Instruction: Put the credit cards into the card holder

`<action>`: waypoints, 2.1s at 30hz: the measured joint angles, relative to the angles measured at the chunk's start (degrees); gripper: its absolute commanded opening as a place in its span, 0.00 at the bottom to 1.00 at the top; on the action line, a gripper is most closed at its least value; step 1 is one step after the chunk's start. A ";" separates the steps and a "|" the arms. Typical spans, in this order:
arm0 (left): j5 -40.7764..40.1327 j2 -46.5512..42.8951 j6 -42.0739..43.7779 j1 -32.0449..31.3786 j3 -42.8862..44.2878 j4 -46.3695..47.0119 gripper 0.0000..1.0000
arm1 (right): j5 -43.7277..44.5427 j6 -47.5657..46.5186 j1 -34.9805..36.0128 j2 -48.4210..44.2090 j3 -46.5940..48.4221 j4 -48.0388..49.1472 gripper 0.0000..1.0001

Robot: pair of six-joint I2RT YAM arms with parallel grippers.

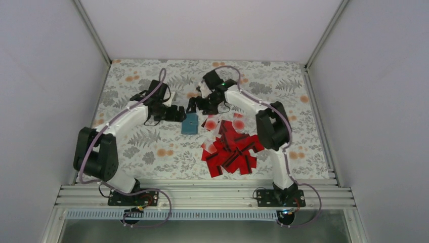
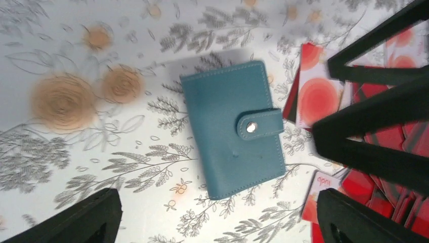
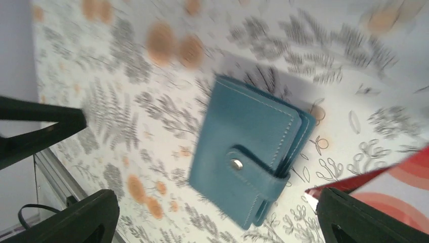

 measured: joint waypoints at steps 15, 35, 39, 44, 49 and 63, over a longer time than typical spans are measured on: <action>-19.34 -22.05 3.65 2.08 4.09 3.98 1.00 | 43.15 -10.40 -1.05 -47.19 -15.61 7.50 0.99; -31.98 -40.83 17.20 6.27 -39.04 45.11 1.00 | 46.12 -29.55 -20.02 -73.29 -71.84 41.53 0.99; -28.72 -35.06 18.58 10.60 -45.27 57.81 0.98 | 42.10 -29.62 -24.13 -68.30 -77.31 51.41 0.99; -24.33 -19.82 18.51 17.27 -47.30 71.17 0.99 | 35.52 -30.51 -29.62 -60.98 -81.68 63.78 0.99; -20.28 -10.27 19.10 19.43 -45.64 80.02 1.00 | 27.08 -31.36 -34.93 -52.22 -83.06 75.41 0.99; -13.38 -1.49 19.41 20.63 -47.76 101.20 1.00 | 10.23 -29.70 -41.07 -39.74 -79.78 94.03 0.99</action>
